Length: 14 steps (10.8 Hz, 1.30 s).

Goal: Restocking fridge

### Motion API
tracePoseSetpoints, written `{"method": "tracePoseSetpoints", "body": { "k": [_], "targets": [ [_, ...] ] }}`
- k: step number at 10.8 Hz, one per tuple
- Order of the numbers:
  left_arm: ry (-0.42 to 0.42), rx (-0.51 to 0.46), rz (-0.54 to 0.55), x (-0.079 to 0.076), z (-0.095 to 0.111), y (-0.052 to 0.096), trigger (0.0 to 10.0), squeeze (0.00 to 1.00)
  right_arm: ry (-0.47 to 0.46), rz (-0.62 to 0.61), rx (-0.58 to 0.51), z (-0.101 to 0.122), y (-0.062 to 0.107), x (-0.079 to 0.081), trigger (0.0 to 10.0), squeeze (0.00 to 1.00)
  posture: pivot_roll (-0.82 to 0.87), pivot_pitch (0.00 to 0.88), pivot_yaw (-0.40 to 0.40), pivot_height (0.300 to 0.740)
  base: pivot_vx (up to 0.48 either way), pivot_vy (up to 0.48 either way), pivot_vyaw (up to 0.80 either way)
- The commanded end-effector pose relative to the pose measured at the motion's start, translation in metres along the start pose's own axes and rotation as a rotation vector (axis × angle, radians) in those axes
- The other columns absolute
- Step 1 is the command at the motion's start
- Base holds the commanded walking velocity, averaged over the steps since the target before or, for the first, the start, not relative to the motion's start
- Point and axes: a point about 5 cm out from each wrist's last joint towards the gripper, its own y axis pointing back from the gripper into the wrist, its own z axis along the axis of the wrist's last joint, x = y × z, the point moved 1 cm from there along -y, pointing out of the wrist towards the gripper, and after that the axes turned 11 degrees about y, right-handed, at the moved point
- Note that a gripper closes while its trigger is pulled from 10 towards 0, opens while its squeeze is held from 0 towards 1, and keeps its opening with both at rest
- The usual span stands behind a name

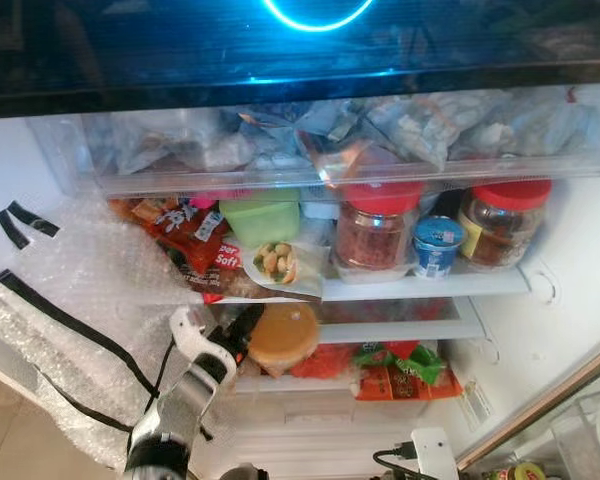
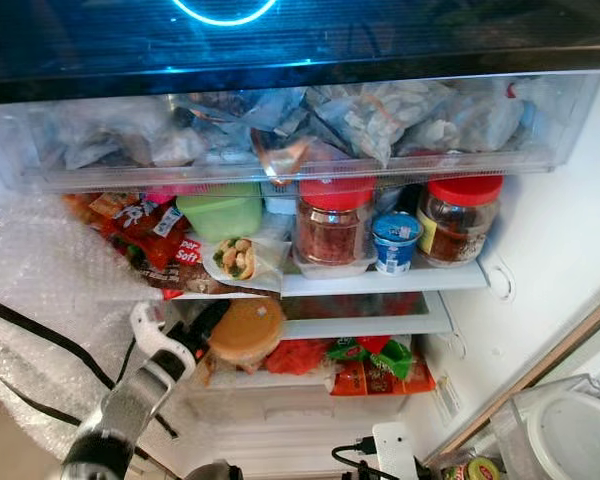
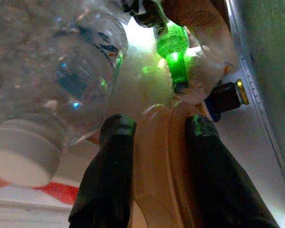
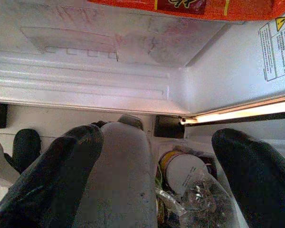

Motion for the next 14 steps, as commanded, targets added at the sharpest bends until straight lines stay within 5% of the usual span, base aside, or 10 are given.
{"method": "tracePoseSetpoints", "body": {
  "k": [1, 5, 8, 10, 11, 14],
  "targets": [
    [0.003, -0.011, -0.007, -0.001, 0.002, -0.002, 10.0, 0.0, -0.004, 0.024, 0.06, -0.017, 0.003, 0.009, 10.0, 0.0, 0.01, 0.048, 0.054, 0.67, 0.0, 0.0, 0.0],
    [-0.093, 0.061, 0.016, 0.001, -0.005, -0.012, 10.0, 0.0, -0.013, 0.014, 0.069, -0.023, 0.005, 0.005, 10.0, 0.0, 0.0, 0.057, 0.059, 0.67, 0.0, 0.0, 0.0],
    [-0.301, 0.158, -0.022, -0.001, -0.01, -0.013, 10.0, 0.0, -0.015, 0.01, 0.069, -0.023, 0.005, 0.002, 10.0, 0.0, 0.0, 0.06, 0.062, 0.67, 0.0, 0.0, 0.0],
    [-0.351, 0.191, -0.026, 0.0, -0.014, -0.012, 10.0, 0.0, -0.018, 0.011, 0.065, -0.022, 0.004, 0.004, 10.0, 0.0, 0.0, 0.059, 0.064, 0.67, 0.0, 0.0, 0.0],
    [-0.332, 0.188, -0.027, 0.0, -0.016, -0.012, 10.0, 0.0, -0.019, 0.012, 0.063, -0.021, 0.004, 0.005, 10.0, 0.0, 0.0, 0.059, 0.065, 0.67, 0.0, 0.0, 0.0],
    [-0.038, -0.003, 0.009, 0.003, 0.001, -0.014, 10.0, 0.0, -0.021, 0.012, 0.062, -0.02, 0.004, 0.006, 10.0, 0.0, 0.0, 0.06, 0.067, 0.67, 0.0, 0.0, 0.0]
  ]
}}
